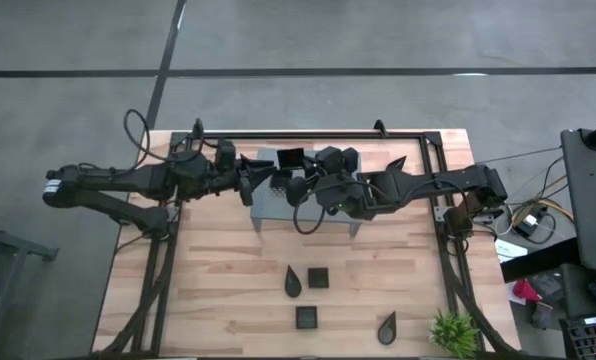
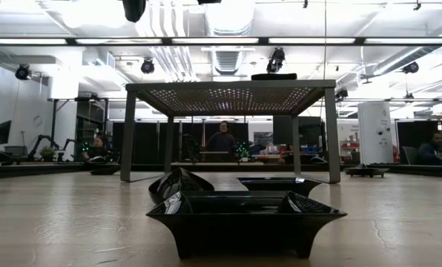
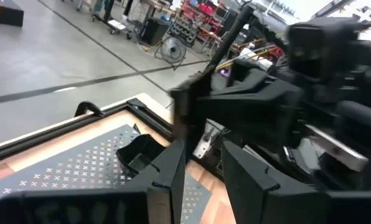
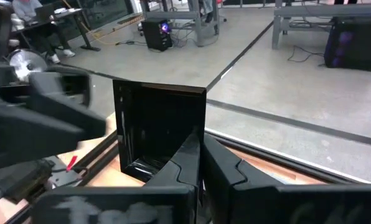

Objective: Pick & Place Mini shaped plates
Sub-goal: Stack the black square plate on top of the other black square plate on the shelf

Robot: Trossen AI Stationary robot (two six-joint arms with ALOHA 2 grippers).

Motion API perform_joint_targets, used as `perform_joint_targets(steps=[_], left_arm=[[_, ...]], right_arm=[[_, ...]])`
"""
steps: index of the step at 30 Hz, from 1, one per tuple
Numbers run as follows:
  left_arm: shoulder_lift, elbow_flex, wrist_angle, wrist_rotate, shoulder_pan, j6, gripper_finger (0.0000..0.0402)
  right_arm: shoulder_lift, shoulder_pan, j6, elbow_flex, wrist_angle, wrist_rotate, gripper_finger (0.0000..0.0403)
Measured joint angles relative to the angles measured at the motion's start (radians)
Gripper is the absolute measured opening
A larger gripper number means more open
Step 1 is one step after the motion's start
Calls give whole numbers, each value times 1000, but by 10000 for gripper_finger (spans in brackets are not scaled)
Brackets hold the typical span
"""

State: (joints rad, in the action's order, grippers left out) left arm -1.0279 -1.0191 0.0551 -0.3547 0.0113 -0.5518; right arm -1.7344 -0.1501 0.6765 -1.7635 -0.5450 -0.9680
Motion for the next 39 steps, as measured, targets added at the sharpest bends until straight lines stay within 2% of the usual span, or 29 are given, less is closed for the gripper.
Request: perform_joint_targets(steps=[5, 33, 39], left_arm=[[3, 0, 6, -73, -4, 15, 99], [-34, 0, -37, -80, -16, 43, 98], [-34, 2, -36, -79, -22, 43, 66]], right_arm=[[0, 1, 1, -3, 6, 4, 8], [0, 6, 0, -3, 58, 38, 8], [0, 7, 0, -4, 63, 55, 8]])
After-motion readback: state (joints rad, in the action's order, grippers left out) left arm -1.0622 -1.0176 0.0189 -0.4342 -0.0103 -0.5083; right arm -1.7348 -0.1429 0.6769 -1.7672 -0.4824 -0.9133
